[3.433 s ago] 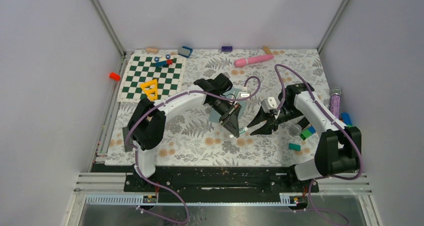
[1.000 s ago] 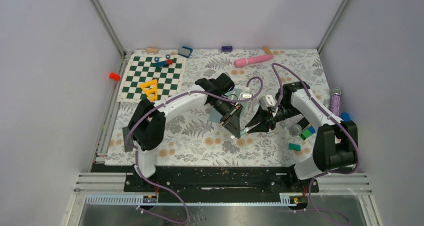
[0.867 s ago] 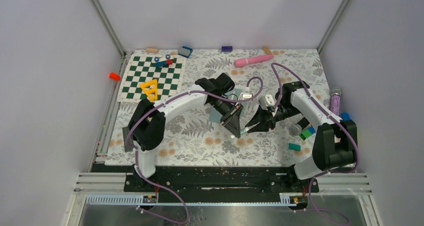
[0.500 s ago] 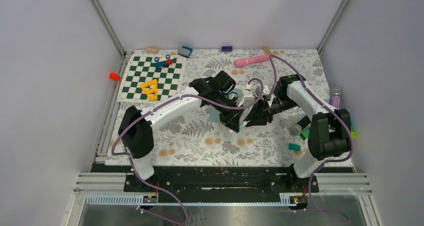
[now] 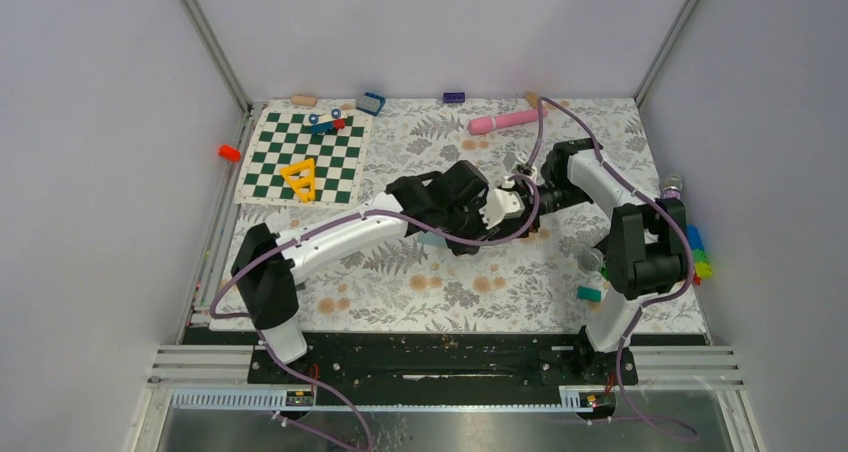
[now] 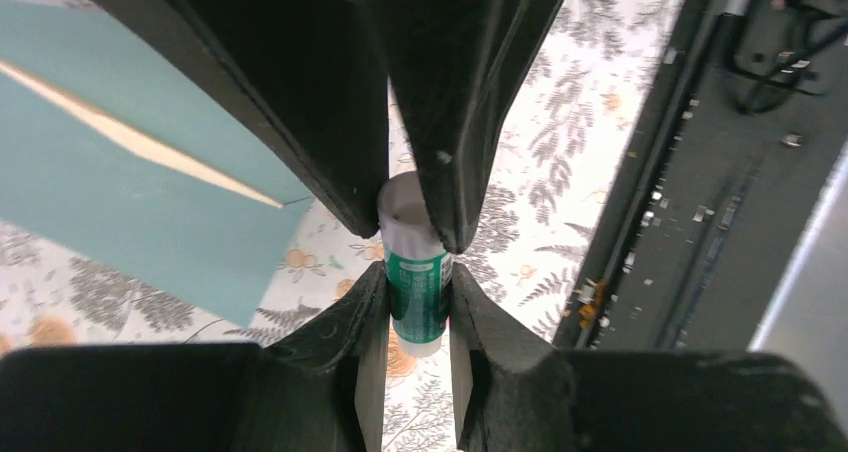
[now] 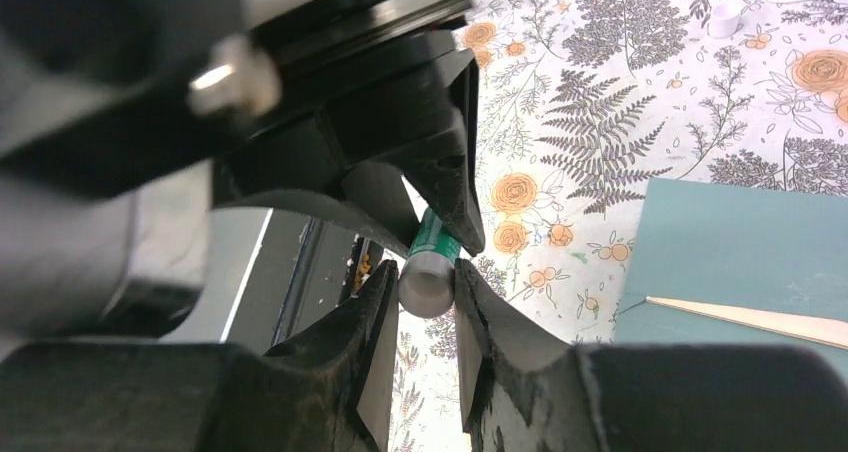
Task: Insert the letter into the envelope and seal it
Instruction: Unscrew the solid glue.
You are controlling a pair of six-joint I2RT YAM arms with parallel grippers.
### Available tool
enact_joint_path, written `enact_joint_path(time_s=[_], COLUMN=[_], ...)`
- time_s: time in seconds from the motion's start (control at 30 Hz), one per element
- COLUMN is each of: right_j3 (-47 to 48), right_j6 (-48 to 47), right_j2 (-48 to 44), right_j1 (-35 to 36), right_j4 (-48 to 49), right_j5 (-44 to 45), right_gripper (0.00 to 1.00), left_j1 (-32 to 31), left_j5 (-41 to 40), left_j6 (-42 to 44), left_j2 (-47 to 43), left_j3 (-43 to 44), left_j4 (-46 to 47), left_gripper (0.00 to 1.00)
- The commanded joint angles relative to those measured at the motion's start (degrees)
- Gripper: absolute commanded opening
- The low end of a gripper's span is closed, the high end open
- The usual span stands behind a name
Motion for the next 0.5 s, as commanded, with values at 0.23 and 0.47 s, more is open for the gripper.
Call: enact_joint_path(time_s=[0.23, 0.47], right_j3=[4.20, 6.40], right_j6=[5.24, 12.00], right_j2=[0.42, -1.89], right_j1=[0.31, -7.48], right_j4=[-11.23, -11.03], right_j5=[-7.51, -6.52], right_gripper=[0.74, 1.00], left_j1=[-2.53, 4.27], left_j5=[-10.56, 13.73], left_j6=[-0.48, -2.52], left_j2=[-0.53, -2.88], left_j3=[-1.68, -2.26], left_j4=[9.74, 8.29], left_gripper=[0.00, 0.00])
